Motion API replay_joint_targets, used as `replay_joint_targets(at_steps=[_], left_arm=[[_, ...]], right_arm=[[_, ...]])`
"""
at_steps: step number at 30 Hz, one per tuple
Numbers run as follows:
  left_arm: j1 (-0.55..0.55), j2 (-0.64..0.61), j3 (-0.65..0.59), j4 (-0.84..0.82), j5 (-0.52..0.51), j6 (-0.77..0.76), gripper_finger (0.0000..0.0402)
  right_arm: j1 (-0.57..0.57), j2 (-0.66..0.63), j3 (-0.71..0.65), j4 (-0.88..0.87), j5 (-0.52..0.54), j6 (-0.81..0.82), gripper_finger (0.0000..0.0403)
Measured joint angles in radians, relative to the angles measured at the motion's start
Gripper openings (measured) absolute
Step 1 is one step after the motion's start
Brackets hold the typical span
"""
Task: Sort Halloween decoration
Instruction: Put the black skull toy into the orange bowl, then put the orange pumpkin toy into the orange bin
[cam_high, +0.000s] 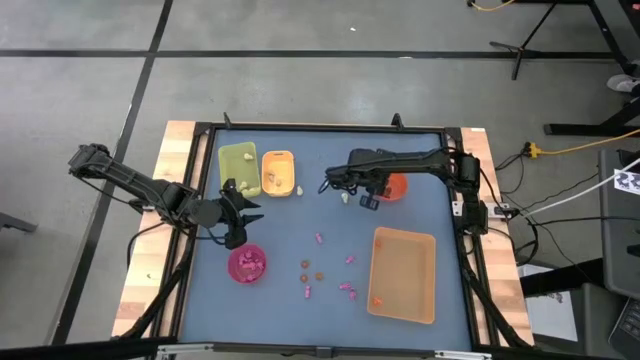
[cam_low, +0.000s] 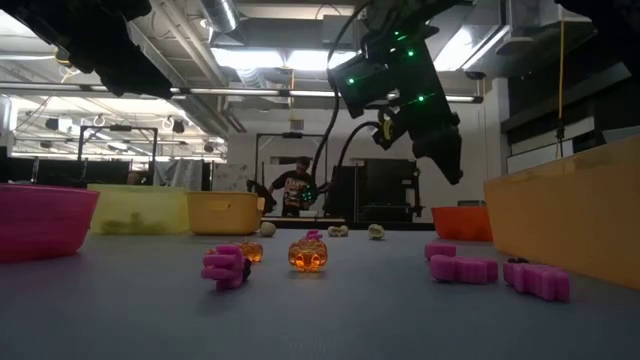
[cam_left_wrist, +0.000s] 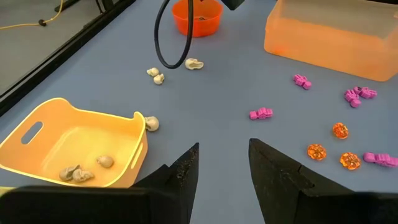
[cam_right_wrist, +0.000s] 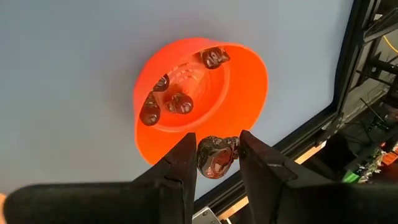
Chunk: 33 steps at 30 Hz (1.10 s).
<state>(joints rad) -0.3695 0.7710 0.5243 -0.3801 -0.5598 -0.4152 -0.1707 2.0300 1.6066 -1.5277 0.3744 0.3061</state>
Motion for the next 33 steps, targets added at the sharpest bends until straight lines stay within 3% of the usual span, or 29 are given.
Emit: replay_joint_targets(at_steps=[6, 11, 21, 27, 33], left_arm=[[0.000, 0.016, 0.000, 0.032, 0.050, 0.031, 0.0125], [0.000, 0.083, 0.000, 0.234, 0.162, 0.131, 0.0125], [0.000, 0.369, 0.000, 0.704, 0.332, 0.270, 0.0141], [0.000, 0.550, 0.000, 0.885, 0.369, 0.270, 0.0176], [0.000, 0.698, 0.000, 0.920, 0.369, 0.268, 0.0198]], right_arm=[[0.000, 0.000, 0.000, 0.008, 0.000, 0.000, 0.0105], [0.000, 0.000, 0.000, 0.009, 0.000, 0.000, 0.0140], [0.000, 0.000, 0.001, 0.012, 0.000, 0.000, 0.0237], [0.000, 0.000, 0.001, 0.034, 0.000, -0.001, 0.0250], [0.000, 0.000, 0.001, 0.093, 0.000, -0.001, 0.0250]])
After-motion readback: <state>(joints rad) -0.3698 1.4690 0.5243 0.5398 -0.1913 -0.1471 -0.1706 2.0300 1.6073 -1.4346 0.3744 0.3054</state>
